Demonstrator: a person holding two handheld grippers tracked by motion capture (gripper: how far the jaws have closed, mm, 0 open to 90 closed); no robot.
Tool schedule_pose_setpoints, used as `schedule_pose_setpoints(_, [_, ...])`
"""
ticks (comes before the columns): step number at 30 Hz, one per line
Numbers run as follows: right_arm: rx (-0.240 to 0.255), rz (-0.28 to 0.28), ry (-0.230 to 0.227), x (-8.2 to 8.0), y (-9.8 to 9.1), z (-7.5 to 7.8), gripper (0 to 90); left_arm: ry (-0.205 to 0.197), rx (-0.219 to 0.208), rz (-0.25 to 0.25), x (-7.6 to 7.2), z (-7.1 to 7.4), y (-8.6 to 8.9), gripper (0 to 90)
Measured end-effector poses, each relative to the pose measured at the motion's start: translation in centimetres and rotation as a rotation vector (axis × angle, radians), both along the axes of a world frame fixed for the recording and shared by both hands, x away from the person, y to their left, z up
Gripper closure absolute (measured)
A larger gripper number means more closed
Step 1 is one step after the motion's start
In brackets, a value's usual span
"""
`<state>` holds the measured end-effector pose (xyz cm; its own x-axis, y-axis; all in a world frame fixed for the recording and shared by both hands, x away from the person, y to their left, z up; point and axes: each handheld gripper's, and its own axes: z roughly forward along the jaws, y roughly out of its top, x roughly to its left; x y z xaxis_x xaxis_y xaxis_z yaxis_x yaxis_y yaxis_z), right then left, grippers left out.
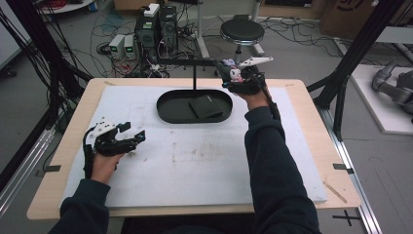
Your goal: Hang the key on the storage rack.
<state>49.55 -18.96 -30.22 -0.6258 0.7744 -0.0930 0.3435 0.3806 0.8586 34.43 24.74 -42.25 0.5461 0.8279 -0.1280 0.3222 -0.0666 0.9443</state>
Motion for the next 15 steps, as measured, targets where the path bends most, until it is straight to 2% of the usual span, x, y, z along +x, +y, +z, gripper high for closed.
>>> schedule_pose_setpoints(3, [-0.002, -0.005, -0.014, 0.6, 0.5, 0.3, 36.9, 0.002, -0.002, 0.001, 0.0, 0.0, 0.1, 25.5])
schedule_pose_setpoints(6, [-0.017, -0.054, -0.03, 1.3, 0.9, 0.5, 36.9, 0.001, -0.003, 0.001, 0.0, 0.0, 0.1, 25.5])
schedule_pose_setpoints(8, [-0.022, -0.08, -0.024, 1.8, 0.9, 0.6, 36.9, 0.003, -0.003, -0.001, 0.0, 0.0, 0.1, 25.5])
schedule_pose_setpoints(10, [-0.051, -0.116, -0.03, 2.2, 0.7, 0.6, 36.9, 0.004, -0.004, -0.002, 0.0, 0.0, 0.1, 25.5])
schedule_pose_setpoints(12, [-0.105, -0.159, -0.015, 2.5, 0.4, 0.4, 36.9, 0.004, -0.002, -0.002, 0.0, 0.0, 0.1, 25.5])
schedule_pose_setpoints(15, [-0.184, -0.226, 0.052, 2.7, 0.0, -0.5, 37.0, 0.003, -0.001, 0.001, 0.0, 0.0, 0.1, 25.5])
